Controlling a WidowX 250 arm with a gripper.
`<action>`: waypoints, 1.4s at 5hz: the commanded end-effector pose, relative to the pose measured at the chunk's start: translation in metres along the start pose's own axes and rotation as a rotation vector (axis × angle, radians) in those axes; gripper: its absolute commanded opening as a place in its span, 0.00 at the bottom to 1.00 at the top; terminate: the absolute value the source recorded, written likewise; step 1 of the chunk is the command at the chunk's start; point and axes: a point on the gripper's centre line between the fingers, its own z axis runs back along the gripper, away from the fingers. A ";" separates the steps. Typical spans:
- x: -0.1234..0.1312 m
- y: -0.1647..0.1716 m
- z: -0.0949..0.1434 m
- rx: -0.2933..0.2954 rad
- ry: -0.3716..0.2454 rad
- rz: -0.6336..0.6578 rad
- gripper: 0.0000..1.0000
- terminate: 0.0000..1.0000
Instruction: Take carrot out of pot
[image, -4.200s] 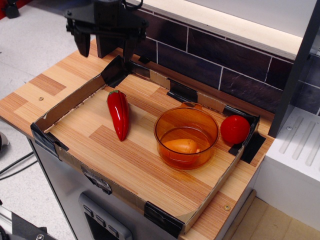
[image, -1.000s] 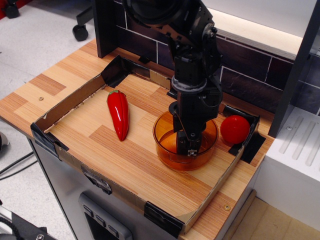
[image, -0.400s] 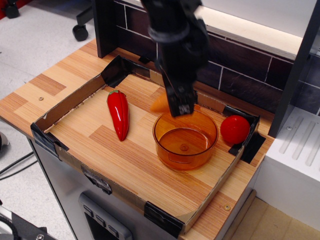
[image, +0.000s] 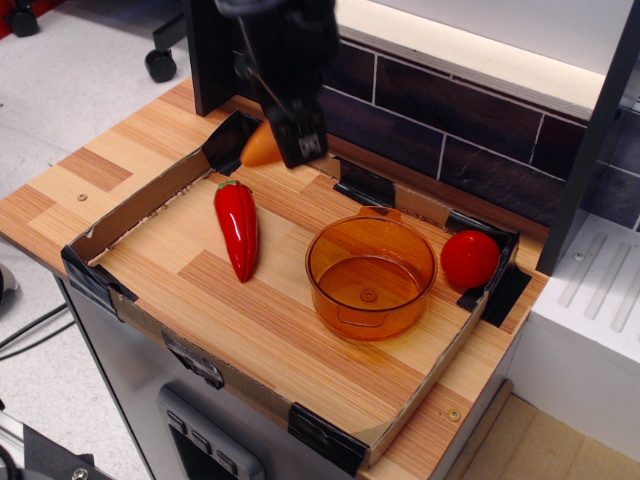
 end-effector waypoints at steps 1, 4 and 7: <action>-0.006 0.033 -0.016 0.102 -0.006 0.086 0.00 0.00; 0.002 0.044 -0.069 0.084 0.047 0.196 0.00 0.00; 0.001 0.031 -0.078 0.096 0.033 0.238 1.00 0.00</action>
